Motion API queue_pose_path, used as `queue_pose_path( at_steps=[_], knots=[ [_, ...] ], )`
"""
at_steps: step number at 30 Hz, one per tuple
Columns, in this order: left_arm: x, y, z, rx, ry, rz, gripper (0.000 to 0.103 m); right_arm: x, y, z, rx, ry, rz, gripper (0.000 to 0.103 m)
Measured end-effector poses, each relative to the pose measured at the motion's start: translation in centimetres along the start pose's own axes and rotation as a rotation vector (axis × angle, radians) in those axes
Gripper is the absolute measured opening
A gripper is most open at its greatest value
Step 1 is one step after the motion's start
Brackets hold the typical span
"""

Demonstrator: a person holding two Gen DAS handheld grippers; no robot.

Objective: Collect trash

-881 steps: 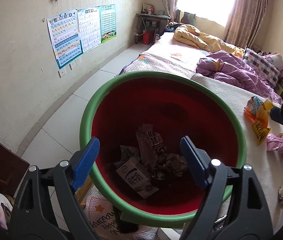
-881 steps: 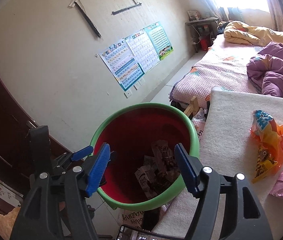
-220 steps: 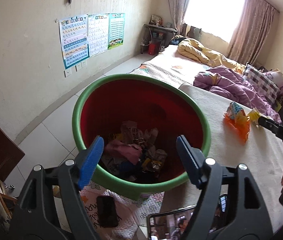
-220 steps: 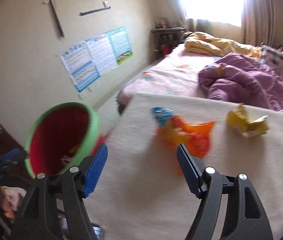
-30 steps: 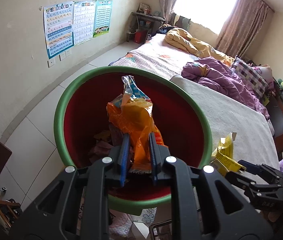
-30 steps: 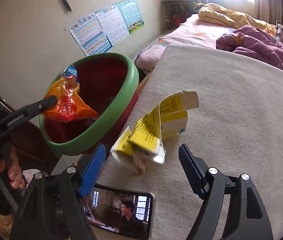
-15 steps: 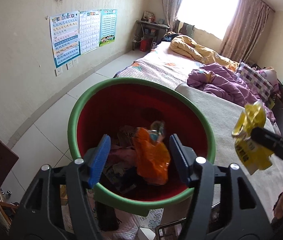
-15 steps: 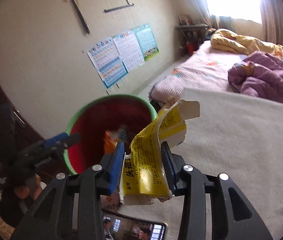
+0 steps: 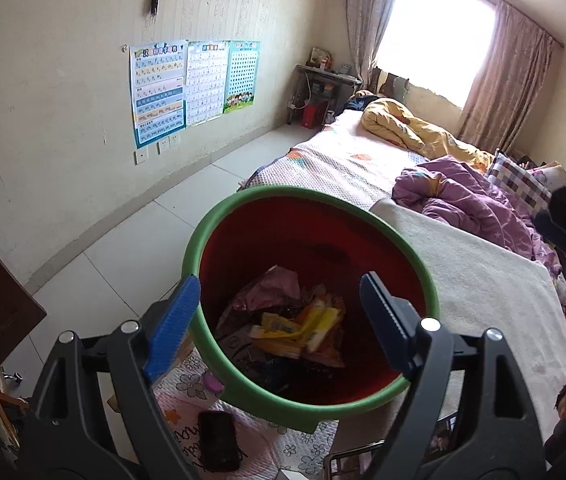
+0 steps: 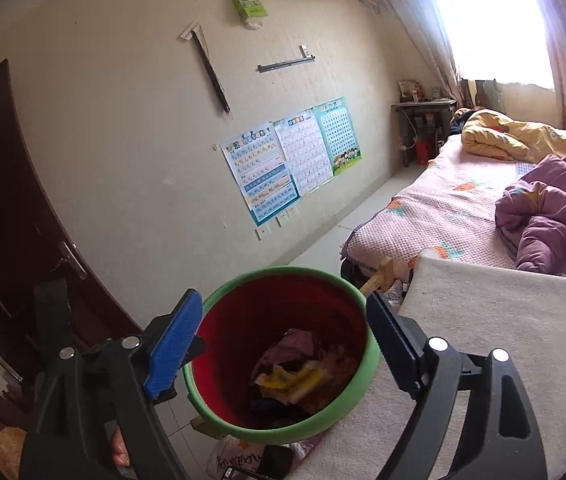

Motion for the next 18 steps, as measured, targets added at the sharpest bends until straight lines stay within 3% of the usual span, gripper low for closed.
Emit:
queue_pose_path(
  at_steps=[2,6,11,13,18],
  knots=[
    [0.6,-0.9,-0.7,-0.023,-0.047,0.009,0.093,1.7,-0.4,0.1,0.018,-0.067,0.055,0.097],
    [1.8,-3.8,-2.0,-0.097,-0.139,0.028,0.098,4.4,-1.9,0.6,0.047,-0.174,0.155,0.097],
    [2.2,-5.7,-3.0,-0.151,-0.188,-0.102,0.098,6.9,-4.6,1.7,0.039,-0.265,0.311,0.097],
    [2.4,-6.5,-3.2,-0.177,-0.207,-0.118,0.098,7.4,-5.9,2.1,0.024,-0.263,0.327,0.097],
    [2.4,-9.8,-3.0,-0.201,-0.196,-0.059,0.098,8.7,-8.9,3.3,-0.009,-0.242,0.358,0.097]
  ],
)
Point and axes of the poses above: each gripper's, at about its wrist camera, not at the fingertips, and x roughly against the way its jaws point, y to its left, z to its underside, the point moved 6 cm from there along -x, roughly the way its jaws point, and after that the axes turned 9 degrees about z, right-handed, at the moved point
